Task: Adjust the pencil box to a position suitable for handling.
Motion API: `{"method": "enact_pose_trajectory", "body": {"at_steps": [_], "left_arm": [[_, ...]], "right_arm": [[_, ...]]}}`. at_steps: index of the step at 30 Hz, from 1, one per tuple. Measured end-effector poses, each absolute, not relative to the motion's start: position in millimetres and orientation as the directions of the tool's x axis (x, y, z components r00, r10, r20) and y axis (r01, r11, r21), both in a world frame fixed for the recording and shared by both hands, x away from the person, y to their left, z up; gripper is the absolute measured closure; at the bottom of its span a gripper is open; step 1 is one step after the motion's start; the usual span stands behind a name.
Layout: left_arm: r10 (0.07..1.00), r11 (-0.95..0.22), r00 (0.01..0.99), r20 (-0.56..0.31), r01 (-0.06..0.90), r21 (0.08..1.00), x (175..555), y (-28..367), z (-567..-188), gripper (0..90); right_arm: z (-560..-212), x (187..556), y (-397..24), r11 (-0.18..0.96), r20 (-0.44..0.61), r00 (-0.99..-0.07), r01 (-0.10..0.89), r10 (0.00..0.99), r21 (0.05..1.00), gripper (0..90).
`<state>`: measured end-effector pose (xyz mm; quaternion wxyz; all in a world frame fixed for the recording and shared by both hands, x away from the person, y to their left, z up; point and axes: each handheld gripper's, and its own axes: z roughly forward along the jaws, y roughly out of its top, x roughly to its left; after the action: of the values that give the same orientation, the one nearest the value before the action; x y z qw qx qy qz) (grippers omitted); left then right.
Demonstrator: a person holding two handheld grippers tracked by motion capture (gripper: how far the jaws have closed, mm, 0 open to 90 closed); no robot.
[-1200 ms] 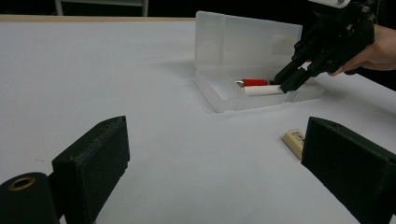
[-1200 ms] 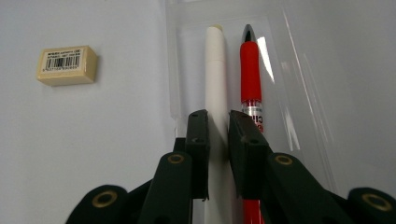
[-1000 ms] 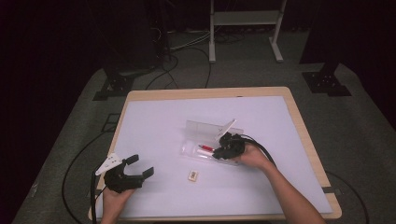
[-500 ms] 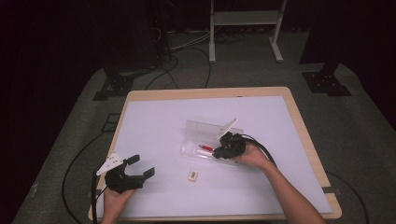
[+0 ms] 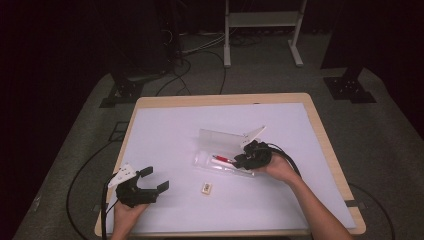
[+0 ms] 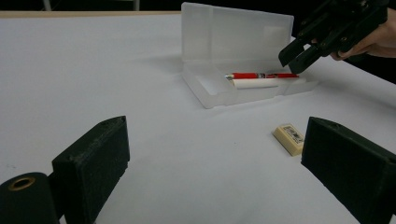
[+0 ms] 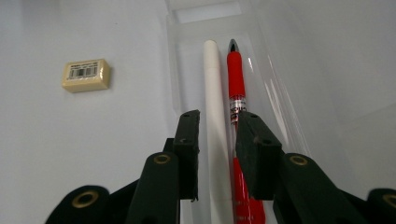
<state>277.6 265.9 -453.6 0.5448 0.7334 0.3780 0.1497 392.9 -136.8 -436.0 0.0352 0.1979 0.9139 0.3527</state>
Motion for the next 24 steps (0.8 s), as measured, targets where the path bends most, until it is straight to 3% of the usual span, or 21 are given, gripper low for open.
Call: {"method": "enact_pose_trajectory", "body": {"at_steps": [24], "left_arm": [[0.69, -0.185, 0.709, -0.146, 0.367, 0.912, 276, 243, -450, 7.4]], "right_arm": [[-425, 355, -192, 0.591, 0.069, -0.89, 0.356, 0.451, 0.724, 55.4]]}}
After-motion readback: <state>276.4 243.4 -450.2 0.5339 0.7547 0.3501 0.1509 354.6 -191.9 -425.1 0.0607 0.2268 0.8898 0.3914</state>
